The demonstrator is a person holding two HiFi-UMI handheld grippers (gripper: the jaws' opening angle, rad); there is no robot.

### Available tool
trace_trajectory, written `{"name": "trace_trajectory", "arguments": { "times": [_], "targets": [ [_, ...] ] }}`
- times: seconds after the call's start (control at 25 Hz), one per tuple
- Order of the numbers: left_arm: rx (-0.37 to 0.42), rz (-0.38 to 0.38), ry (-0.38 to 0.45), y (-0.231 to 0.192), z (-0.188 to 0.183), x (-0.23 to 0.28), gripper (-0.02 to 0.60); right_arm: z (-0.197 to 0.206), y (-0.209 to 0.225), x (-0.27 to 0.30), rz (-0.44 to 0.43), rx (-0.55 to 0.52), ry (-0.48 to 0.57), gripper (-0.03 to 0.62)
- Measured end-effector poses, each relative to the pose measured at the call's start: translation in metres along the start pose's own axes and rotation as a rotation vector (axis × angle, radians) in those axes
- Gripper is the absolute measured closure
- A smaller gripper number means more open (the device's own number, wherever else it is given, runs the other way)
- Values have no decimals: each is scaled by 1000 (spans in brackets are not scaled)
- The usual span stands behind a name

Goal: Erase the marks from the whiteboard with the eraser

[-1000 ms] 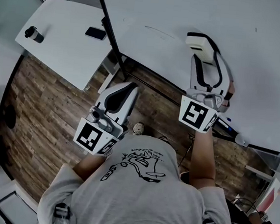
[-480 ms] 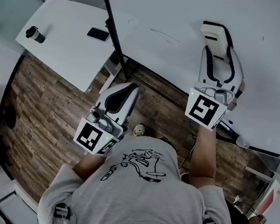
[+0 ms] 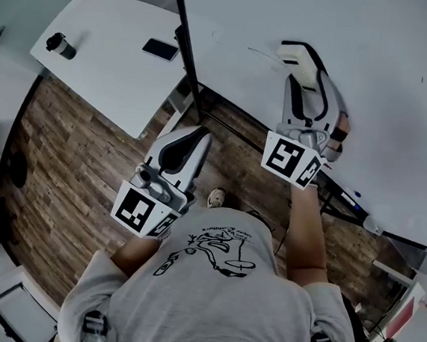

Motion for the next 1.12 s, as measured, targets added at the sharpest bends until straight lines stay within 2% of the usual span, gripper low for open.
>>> {"name": "trace_trajectory", "arguments": {
  "times": [0.68,0.92,1.12],
  "targets": [
    [-9,-86,-8,-26,1,-25,548,0,-101,43,-127,-167,-67,359],
    [-16,-119,-8,-31,2,-36,548,5,-145,60,-200,-257,-97,361],
    [-14,-142,-3,-33,-2,-48,548,2,-149,60,-235,-251,-120,359]
  ]
}}
Point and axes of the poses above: the fingertips, and each gripper's own axes: x forward along the fingers, y to its right, z out of its underside, the point moved 7 cm from there along -x, backward along the fingers, and after that the axes turned 1 degree about z, right-handed, at the moved point
